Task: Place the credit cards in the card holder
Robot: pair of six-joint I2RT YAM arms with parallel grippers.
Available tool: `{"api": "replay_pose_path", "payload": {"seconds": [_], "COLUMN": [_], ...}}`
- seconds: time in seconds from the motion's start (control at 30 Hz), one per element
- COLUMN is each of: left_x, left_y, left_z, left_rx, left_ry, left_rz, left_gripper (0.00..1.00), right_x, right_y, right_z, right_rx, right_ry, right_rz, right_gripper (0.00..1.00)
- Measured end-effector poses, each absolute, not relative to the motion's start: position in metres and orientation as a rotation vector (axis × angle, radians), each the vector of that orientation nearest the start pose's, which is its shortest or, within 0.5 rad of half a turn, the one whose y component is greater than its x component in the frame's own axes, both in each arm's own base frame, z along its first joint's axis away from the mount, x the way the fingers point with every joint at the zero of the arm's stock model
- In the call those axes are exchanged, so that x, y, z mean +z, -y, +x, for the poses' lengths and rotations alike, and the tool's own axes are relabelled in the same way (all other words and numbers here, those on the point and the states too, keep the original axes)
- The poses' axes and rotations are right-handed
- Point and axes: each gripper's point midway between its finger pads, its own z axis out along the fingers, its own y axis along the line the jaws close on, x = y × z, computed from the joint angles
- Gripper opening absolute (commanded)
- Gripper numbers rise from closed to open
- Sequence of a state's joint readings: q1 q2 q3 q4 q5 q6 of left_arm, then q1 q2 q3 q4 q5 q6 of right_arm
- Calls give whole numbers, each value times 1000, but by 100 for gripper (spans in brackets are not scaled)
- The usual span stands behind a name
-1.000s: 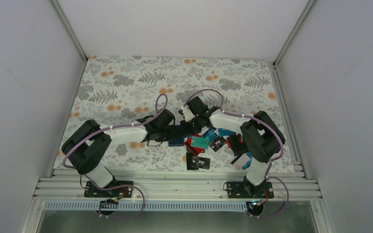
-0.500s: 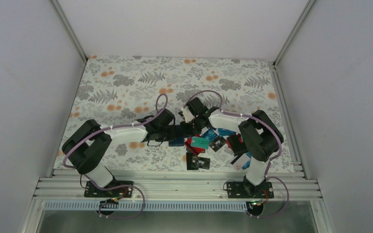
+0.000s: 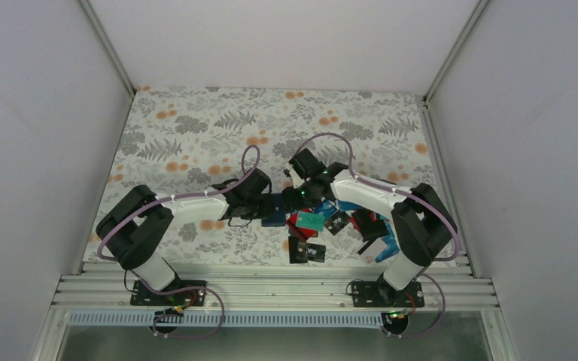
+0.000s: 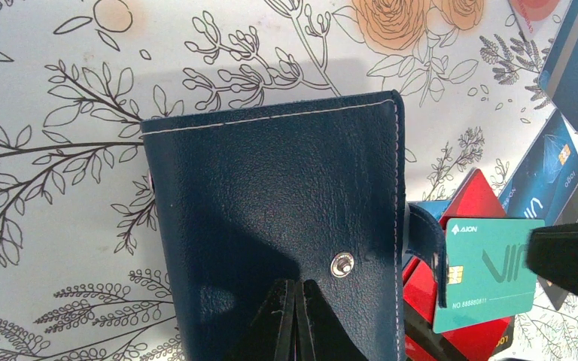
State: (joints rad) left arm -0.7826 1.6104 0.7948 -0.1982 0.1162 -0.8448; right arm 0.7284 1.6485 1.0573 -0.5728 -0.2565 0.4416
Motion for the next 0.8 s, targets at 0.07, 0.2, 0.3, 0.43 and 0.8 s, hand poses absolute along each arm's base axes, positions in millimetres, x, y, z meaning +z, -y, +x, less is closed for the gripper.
{"api": "replay_pose_path", "payload": {"seconds": [0.07,0.2,0.3,0.43,0.8], "left_x": [32,32,32,32,32], "left_y": [276,276,276,276,276], "left_z": [249,249,249,249,249], "left_rx": [-684,-684,-684,-685,-685], "left_ry": [-2761,-2761,-2761,-2761,-2760], "left_rz": [-40,-40,-40,-39,-40], "left_gripper": [2,2,2,2,2], "right_x": [65,56,52,49,49], "right_y": [-285,-290,-291,-290,-286], "right_z": [247,247,248,249,256], "right_rx": [590,500,446,375,296], "right_ry": [-2850,-2871,-2880,-2886,-2878], "right_rz": [-509,-538,-543,-539,-518], "right_gripper": [50,49,45,35,16]}}
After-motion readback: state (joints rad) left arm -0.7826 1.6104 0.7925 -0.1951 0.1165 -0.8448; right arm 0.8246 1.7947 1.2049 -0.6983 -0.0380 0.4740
